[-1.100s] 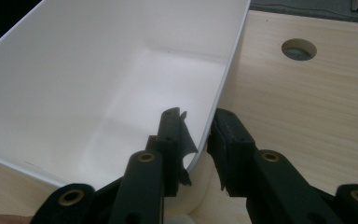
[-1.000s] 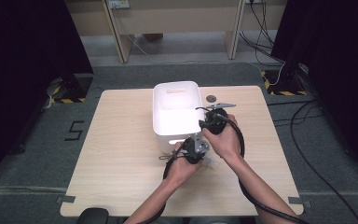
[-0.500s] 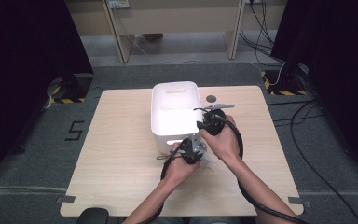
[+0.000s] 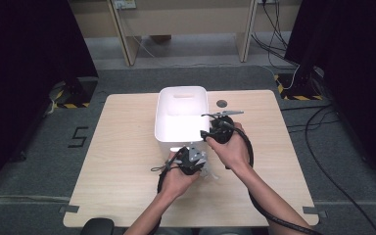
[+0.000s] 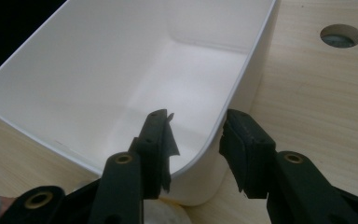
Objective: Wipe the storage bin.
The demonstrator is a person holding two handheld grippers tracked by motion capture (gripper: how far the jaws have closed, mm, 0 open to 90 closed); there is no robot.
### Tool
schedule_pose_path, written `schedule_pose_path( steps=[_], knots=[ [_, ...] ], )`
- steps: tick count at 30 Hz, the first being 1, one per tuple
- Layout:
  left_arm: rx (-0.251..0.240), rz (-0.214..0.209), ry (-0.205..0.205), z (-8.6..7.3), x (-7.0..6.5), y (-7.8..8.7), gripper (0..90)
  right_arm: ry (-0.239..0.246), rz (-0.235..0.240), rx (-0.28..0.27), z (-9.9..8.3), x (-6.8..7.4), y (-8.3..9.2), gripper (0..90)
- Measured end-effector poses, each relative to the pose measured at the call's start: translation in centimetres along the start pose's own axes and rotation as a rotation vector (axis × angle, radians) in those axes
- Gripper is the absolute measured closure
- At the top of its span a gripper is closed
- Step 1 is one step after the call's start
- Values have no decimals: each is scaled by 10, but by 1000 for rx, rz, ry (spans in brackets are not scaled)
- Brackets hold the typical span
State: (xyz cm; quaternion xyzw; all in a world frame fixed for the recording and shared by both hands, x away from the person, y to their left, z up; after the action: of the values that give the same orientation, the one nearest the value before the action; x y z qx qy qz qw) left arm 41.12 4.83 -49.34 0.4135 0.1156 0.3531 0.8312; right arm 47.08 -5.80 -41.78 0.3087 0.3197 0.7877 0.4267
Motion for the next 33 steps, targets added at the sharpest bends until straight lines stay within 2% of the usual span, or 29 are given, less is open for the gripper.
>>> schedule_pose_path(
  steps=[4, 6, 7, 10, 12, 13, 14, 15, 19, 20, 21, 22, 23, 24, 26, 29, 33],
  knots=[
    [-10, 0, 8, -7, 5, 12, 719, 21, 10, -15, 1, 1, 6, 549],
    [-18, -3, 22, -18, 12, 26, 719, 31, 28, -27, 3, 3, 13, 534],
    [-18, -3, 22, -18, 12, 26, 719, 41, 27, -36, 3, 3, 15, 532],
    [-35, 17, 53, -34, 25, 45, 720, 39, 37, -53, 3, 1, 20, 527],
    [-47, 33, 68, -45, 34, 54, 724, 5, 78, -62, 1, -1, 24, 529],
    [-44, 50, 77, -53, 40, 59, 727, -2, 83, -69, 0, -3, 26, 531],
    [-44, 50, 77, -53, 40, 59, 728, -2, 83, -69, 0, -3, 26, 531],
    [-42, 75, 95, -63, 48, 65, 729, 7, 64, -88, -3, -9, 30, 537],
    [-31, 130, 142, -85, 70, 76, 731, 4, 44, -87, -10, -21, 30, 537],
    [-31, 130, 142, -85, 70, 76, 731, 4, 44, -87, -10, -21, 30, 537],
    [-18, 155, 171, -96, 82, 78, 731, -4, 47, -67, -18, -28, 27, 535],
    [-8, 170, 183, -101, 88, 78, 731, -12, 48, -60, -21, -30, 26, 534],
    [-8, 170, 183, -101, 88, 78, 731, -12, 48, -60, -21, -30, 26, 534],
    [4, 202, 202, -110, 101, 79, 730, -9, 32, -45, -28, -37, 22, 535],
    [15, 237, 223, -118, 113, 78, 730, -10, 20, -33, -34, -43, 20, 534],
    [12, 253, 272, -129, 130, 74, 729, -15, -4, -27, -43, -53, 19, 535],
    [-9, 267, 311, -137, 148, 65, 721, -22, -44, -29, -54, -67, 20, 537]
  ],
)
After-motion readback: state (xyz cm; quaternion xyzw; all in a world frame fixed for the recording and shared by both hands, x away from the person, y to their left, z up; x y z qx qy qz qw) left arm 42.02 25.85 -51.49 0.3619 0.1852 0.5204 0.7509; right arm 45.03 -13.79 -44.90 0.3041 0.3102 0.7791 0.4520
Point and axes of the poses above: each handheld gripper's, and its own axes: y roughly backward along the jaws, z roughly out of its top, x roughly to its left, the point moved 5 cm from there along -y, roughly forward along the jaws, and after that the axes turned 9 degrees about x, right-handed, at the moved point
